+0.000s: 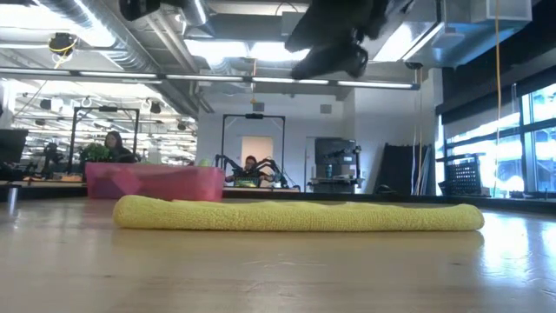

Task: Fold microfiber towels
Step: Fold the yellow microfiber towel

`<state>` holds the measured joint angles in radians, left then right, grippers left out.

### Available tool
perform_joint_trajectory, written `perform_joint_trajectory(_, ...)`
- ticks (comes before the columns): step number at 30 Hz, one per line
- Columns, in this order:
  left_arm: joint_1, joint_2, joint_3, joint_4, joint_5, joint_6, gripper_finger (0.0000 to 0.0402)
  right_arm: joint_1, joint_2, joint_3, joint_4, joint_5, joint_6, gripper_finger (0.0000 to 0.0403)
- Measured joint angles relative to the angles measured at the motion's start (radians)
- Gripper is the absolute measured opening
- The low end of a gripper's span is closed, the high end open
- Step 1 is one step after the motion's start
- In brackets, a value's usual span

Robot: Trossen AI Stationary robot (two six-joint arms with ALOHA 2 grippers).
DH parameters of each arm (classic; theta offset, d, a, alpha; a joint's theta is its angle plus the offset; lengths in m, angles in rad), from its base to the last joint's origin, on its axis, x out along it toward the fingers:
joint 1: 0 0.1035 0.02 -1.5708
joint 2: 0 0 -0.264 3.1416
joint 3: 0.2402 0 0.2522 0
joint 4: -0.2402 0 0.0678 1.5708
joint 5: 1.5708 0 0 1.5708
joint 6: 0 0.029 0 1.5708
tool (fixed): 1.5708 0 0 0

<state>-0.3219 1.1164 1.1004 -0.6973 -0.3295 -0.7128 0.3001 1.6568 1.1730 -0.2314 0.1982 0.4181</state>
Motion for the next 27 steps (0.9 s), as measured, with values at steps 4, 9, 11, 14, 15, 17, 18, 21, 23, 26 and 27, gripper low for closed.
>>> perform_joint_trajectory(4,-0.052,0.014,0.000,-0.142,0.096,0.227,0.0098,0.020,0.113,0.096,0.006,0.002,0.033,0.0216)
perform_joint_trajectory(9,-0.131,0.069,0.000,-0.235,0.106,0.537,0.0098,0.023,0.268,0.248,0.000,0.002,0.009,0.0216)
perform_joint_trajectory(11,-0.141,0.095,-0.023,-0.243,0.076,0.610,0.0098,0.022,0.323,0.315,-0.001,0.002,-0.004,0.0216)
perform_joint_trajectory(14,-0.128,0.118,-0.078,-0.247,0.000,0.614,0.0098,0.022,0.403,0.413,-0.015,0.003,-0.005,0.0216)
perform_joint_trajectory(15,-0.120,0.121,-0.095,-0.251,-0.016,0.585,0.0098,0.022,0.431,0.446,-0.021,0.004,-0.005,0.0216)
perform_joint_trajectory(17,-0.107,0.116,-0.119,-0.262,-0.021,0.505,0.0098,0.022,0.484,0.505,-0.062,0.003,-0.006,0.0216)
perform_joint_trajectory(18,-0.108,0.108,-0.125,-0.259,-0.024,0.468,0.0098,0.023,0.512,0.536,-0.071,-0.002,-0.006,0.0216)
perform_joint_trajectory(21,-0.132,0.073,-0.126,-0.255,-0.023,0.397,0.0098,0.031,0.586,0.604,-0.132,-0.034,-0.007,0.0216)
perform_joint_trajectory(23,-0.155,0.043,-0.126,-0.256,-0.020,0.347,0.0098,0.040,0.627,0.637,-0.174,-0.040,-0.007,0.0216)
perform_joint_trajectory(26,-0.187,-0.004,-0.126,-0.263,-0.021,0.234,0.0098,0.047,0.669,0.671,-0.203,-0.043,-0.007,0.0216)
perform_joint_trajectory(27,-0.199,-0.021,-0.126,-0.264,-0.021,0.187,0.0098,0.048,0.678,0.678,-0.206,-0.043,-0.007,0.0216)
